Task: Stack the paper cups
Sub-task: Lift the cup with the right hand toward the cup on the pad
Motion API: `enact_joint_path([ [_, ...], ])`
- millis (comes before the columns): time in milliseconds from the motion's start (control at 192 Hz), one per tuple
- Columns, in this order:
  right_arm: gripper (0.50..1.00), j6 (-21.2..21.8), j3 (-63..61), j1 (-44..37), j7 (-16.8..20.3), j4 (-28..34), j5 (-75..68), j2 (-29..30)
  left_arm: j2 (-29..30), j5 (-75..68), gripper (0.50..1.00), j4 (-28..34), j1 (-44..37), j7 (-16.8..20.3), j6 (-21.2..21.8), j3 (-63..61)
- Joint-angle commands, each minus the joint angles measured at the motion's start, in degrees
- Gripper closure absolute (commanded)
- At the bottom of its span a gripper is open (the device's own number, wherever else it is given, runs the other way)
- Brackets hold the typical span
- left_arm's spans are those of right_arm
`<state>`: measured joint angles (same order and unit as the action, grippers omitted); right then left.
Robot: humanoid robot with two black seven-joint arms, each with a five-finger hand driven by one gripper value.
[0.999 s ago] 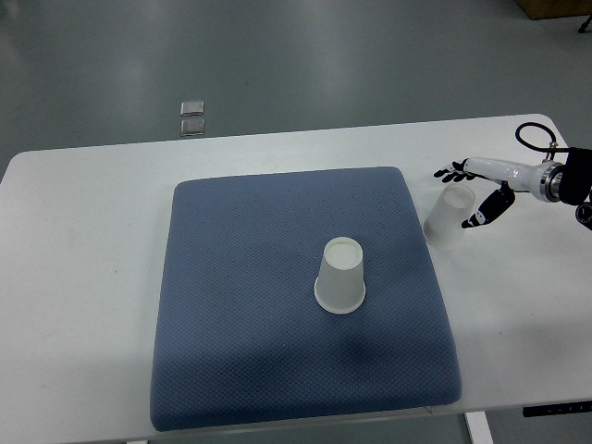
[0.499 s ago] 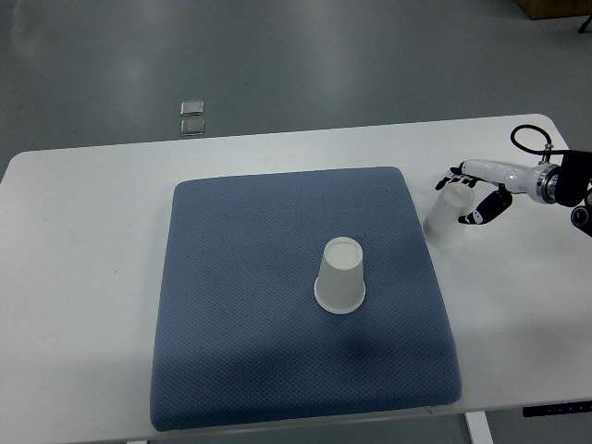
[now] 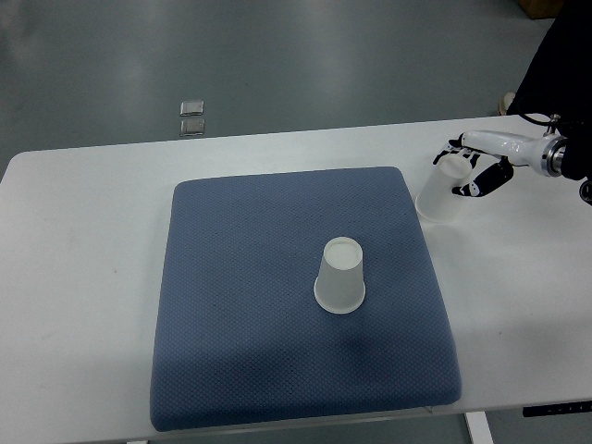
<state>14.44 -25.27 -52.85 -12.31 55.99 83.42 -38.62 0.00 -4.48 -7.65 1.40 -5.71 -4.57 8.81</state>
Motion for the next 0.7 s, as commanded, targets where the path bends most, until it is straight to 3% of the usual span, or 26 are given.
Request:
enact_joint_path([
  [0, 0.879, 2.35, -0.31, -3.74, -0.17, 6.06, -1.95, -4.18, 0.00, 0.00, 0.500, 0.00, 0.00, 0.00, 0.00, -0.02],
  [130, 0.877, 7.53, -1.36, -8.40, -0.17, 12.48, -4.94, -7.96, 0.00, 0.00, 0.500, 0.00, 0.00, 0.00, 0.00, -0.02],
  [359, 0.873, 15.27, -5.41, -10.60, -0.17, 21.44, -5.55, -8.49, 0.00, 0.00, 0.500, 0.00, 0.00, 0.00, 0.00, -0.02],
  [531, 0.867, 16.85, -5.41, -10.52, -0.25, 27.42, -6.26, -8.05, 0.00, 0.00, 0.500, 0.00, 0.00, 0.00, 0.00, 0.07],
  [697, 0.867, 19.58, -5.41, -9.90, -2.63, 31.02, -6.70, -7.44, 0.00, 0.00, 0.500, 0.00, 0.00, 0.00, 0.00, 0.07],
])
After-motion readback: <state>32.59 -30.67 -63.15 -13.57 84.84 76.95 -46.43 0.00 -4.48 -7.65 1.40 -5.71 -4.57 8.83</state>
